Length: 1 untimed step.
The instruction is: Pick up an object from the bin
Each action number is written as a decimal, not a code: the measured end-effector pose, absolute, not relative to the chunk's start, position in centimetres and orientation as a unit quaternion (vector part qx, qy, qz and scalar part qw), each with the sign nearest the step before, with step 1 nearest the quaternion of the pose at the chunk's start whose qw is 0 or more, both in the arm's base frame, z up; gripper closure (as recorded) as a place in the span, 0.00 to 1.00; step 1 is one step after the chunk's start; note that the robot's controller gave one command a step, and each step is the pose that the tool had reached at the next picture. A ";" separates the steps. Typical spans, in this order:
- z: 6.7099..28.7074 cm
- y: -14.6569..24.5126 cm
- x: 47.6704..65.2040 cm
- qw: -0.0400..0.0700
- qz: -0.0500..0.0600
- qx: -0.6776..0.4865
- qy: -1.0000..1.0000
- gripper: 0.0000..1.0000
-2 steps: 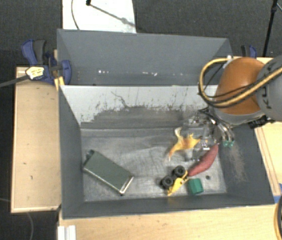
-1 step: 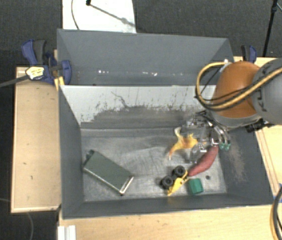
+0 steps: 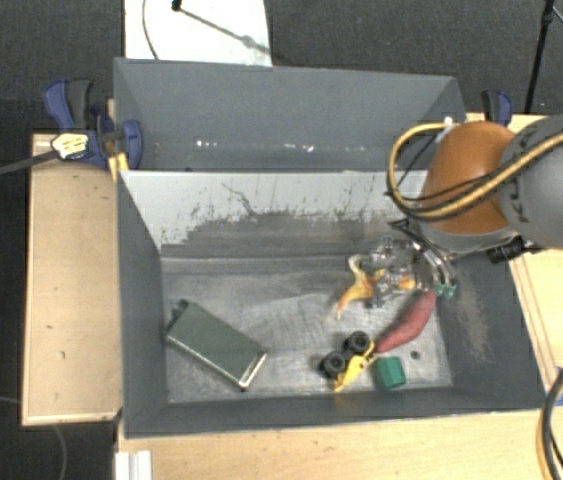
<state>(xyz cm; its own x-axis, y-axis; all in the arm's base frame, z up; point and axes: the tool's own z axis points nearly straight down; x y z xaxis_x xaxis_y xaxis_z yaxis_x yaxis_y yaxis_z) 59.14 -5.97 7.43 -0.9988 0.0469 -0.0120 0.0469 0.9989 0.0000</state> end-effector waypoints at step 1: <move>7.4 -6.0 59.1 0.006 0.000 0.023 1.000 1.00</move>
Offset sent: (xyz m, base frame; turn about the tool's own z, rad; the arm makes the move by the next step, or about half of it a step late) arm -0.0001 0.0000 0.0924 0.0000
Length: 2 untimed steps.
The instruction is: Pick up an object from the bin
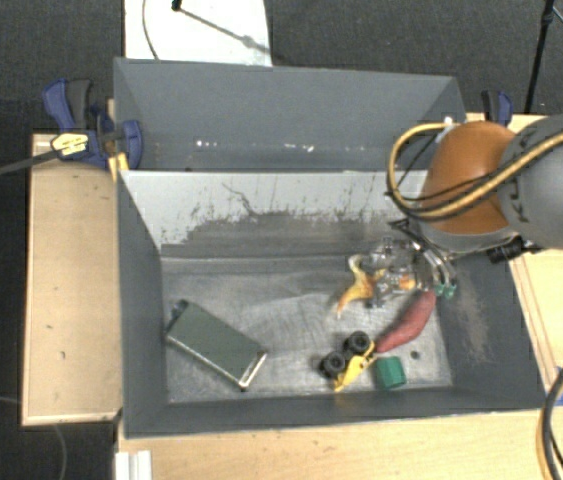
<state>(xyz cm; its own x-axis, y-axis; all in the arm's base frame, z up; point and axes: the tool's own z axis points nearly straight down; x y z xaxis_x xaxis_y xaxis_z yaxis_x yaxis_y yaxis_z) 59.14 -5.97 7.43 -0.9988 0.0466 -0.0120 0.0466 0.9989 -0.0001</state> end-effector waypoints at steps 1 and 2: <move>7.9 -5.9 58.9 0.003 0.000 0.023 1.000 1.00; 10.0 -5.9 58.7 -0.003 0.001 0.023 1.000 1.00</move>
Offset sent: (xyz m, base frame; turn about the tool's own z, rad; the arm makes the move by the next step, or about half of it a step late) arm 0.0000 -0.0001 0.1176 0.0000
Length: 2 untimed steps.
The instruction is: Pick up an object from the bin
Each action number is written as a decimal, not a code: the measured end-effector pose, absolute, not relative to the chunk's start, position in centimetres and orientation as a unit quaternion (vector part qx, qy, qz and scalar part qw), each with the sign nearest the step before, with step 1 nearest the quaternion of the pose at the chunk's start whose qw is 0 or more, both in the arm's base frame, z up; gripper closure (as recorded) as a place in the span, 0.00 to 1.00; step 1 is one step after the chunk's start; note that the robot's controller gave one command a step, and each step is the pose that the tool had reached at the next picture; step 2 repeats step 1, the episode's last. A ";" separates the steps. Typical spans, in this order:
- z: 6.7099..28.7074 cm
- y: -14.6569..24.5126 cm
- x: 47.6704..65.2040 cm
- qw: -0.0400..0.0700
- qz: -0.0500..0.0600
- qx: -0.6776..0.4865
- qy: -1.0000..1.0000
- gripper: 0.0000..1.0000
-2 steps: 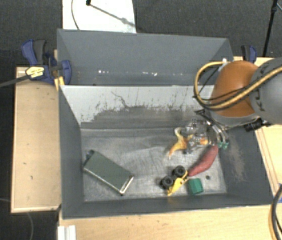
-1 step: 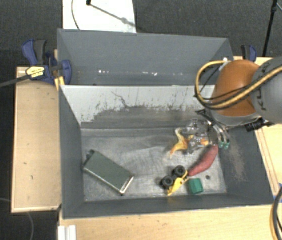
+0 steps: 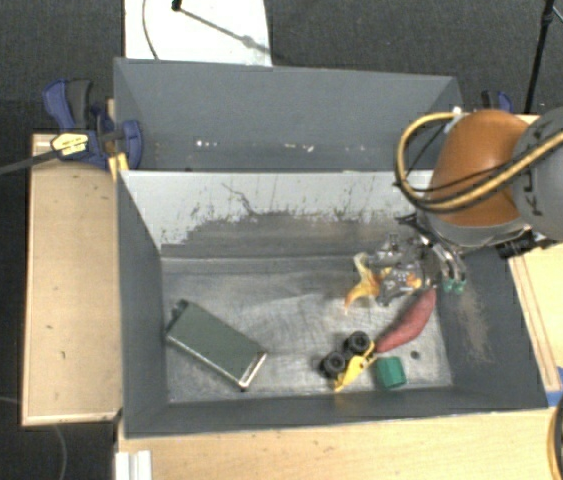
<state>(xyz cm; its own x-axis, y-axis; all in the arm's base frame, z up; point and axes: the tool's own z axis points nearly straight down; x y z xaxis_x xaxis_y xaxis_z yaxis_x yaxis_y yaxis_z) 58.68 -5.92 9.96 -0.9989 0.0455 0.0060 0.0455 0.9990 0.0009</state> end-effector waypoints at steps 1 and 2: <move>12.4 -5.9 58.8 0.002 0.000 -0.023 -1.000 1.00; 12.4 -5.9 58.8 0.002 0.000 -0.023 -1.000 1.00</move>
Offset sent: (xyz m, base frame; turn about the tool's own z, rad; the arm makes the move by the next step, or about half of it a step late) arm 0.0000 0.0001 0.0151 0.0000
